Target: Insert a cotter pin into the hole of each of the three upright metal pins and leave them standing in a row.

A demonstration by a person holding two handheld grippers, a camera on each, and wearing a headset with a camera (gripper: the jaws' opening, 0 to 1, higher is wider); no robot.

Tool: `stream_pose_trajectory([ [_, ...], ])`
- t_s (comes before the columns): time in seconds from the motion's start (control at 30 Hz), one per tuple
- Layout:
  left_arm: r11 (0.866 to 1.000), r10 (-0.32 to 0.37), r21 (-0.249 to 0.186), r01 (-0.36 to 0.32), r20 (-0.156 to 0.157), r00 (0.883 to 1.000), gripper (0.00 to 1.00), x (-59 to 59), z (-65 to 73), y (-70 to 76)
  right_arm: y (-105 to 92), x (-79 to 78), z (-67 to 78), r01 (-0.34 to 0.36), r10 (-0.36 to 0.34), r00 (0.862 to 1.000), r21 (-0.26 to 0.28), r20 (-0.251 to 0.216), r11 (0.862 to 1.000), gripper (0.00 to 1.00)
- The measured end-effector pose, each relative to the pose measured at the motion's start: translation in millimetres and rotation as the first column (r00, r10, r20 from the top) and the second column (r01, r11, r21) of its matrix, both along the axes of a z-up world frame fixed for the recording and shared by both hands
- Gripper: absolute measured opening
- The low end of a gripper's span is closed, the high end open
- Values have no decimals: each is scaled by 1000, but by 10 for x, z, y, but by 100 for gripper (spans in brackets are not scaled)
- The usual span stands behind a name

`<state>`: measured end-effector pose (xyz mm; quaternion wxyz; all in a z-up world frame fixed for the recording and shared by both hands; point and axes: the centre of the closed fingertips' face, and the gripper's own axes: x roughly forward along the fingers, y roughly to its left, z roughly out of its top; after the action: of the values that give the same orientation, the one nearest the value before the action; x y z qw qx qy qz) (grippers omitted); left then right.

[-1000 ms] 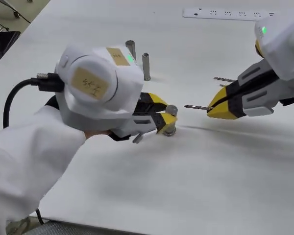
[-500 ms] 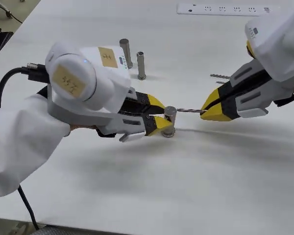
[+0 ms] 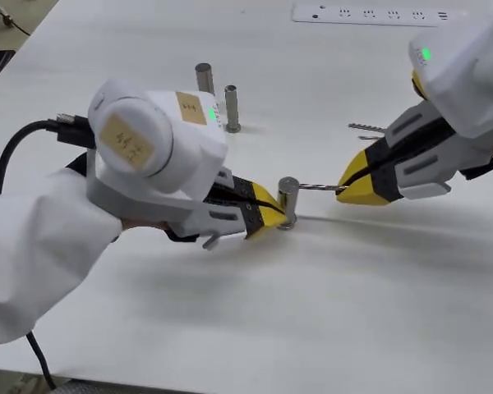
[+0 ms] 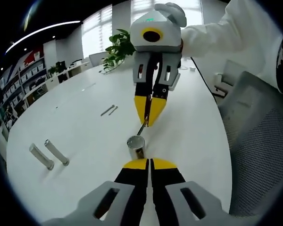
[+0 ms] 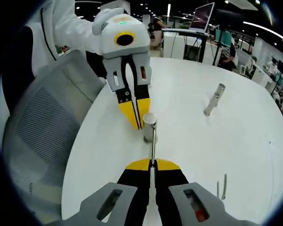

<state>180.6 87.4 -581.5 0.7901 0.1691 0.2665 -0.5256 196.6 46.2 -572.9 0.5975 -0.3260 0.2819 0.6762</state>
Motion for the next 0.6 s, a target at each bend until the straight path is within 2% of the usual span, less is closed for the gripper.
stream_pose_trajectory([
  [0.17, 1000, 22, -12, -23, -23, 999, 4, -18, 3, 41, -4, -25, 13, -9, 9, 1000, 3, -1, 1000, 0],
  [0.27, 999, 47, -9, -47, -27, 999, 8, 4, 3, 89, 6, -6, 14, -8, 8, 1000, 3, 9, 1000, 0],
  [0.3, 998, 55, -4, -56, -22, 998, 12, 20, 4, 100, 6, 0, 16, -5, 5, 1000, 3, 8, 1000, 0],
  [0.33, 997, 75, -7, -75, 3, 997, 16, 74, 28, 123, 7, 9, 19, -2, 2, 1000, 5, 7, 1000, 0],
  [0.37, 997, 78, -9, -78, -1, 997, 19, 82, 41, 123, 6, 14, 21, 1, -1, 1000, 5, 7, 1000, 0],
  [0.47, 994, 102, -52, -101, 13, 995, 18, 179, 140, 104, 6, 22, 24, 8, -8, 1000, 6, 5, 1000, 0],
  [0.6, 995, 82, -63, -81, 16, 996, 20, 232, 176, 29, 2, 19, 17, 9, -9, 1000, 6, 8, 1000, 0],
])
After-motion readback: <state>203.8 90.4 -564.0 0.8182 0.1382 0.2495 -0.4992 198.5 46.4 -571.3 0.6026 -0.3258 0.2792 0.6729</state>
